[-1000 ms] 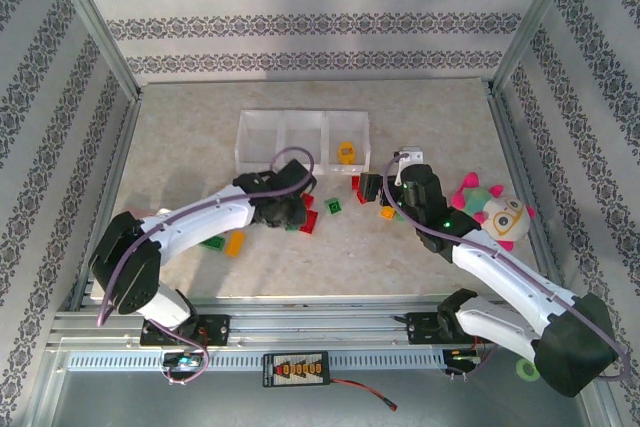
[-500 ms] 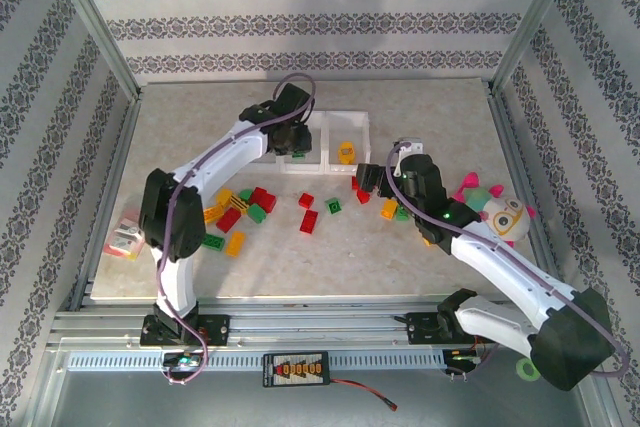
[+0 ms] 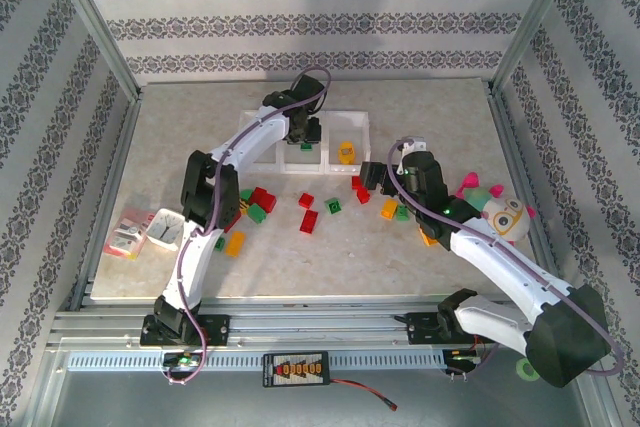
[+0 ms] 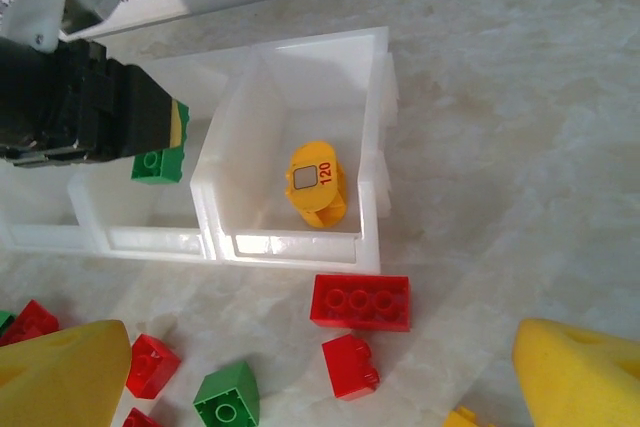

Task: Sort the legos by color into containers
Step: Place the lego in the container, then pick up the lego from the center of the table.

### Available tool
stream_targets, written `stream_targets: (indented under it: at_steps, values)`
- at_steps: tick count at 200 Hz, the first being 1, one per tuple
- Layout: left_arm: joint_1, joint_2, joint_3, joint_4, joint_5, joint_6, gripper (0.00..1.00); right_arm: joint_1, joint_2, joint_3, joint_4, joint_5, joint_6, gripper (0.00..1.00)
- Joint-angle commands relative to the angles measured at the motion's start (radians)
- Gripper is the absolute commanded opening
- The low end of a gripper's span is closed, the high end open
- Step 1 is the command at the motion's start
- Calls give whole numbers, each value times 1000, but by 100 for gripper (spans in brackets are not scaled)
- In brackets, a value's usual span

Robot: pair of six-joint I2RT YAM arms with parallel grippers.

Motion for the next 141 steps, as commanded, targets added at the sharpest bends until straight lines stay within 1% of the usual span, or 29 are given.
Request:
stream_targets:
  at_steps: [1, 17, 43, 68, 87, 103, 114, 119, 141]
  values:
    - [18, 20, 42, -73, 1, 30, 32, -19, -6, -2, -4, -16, 23, 98]
    - [21, 21, 48, -68, 10, 30, 38, -28, -7, -5, -3, -22, 22, 98]
    - [21, 3, 60, -84, 2, 37, 54, -38, -5, 0, -7, -28, 23, 98]
    - [20, -54, 44, -80, 13, 47, 68, -46, 1, 8, -34, -25, 26, 98]
    - [15, -121, 1, -49, 23, 70, 79, -55, 10, 9, -61, -15, 35, 98]
    - [9, -192, -61, 2, 39, 104, 92, -62, 27, 23, -112, 1, 37, 98]
    - [4, -253, -132, 72, 79, 151, 99, -66, 43, 34, -150, 9, 38, 98]
    - [0, -284, -173, 110, 100, 175, 100, -66, 54, 37, -166, 10, 37, 98]
    - [-10, -427, -390, 320, 189, 249, 99, -71, 94, 41, -204, 5, 36, 98]
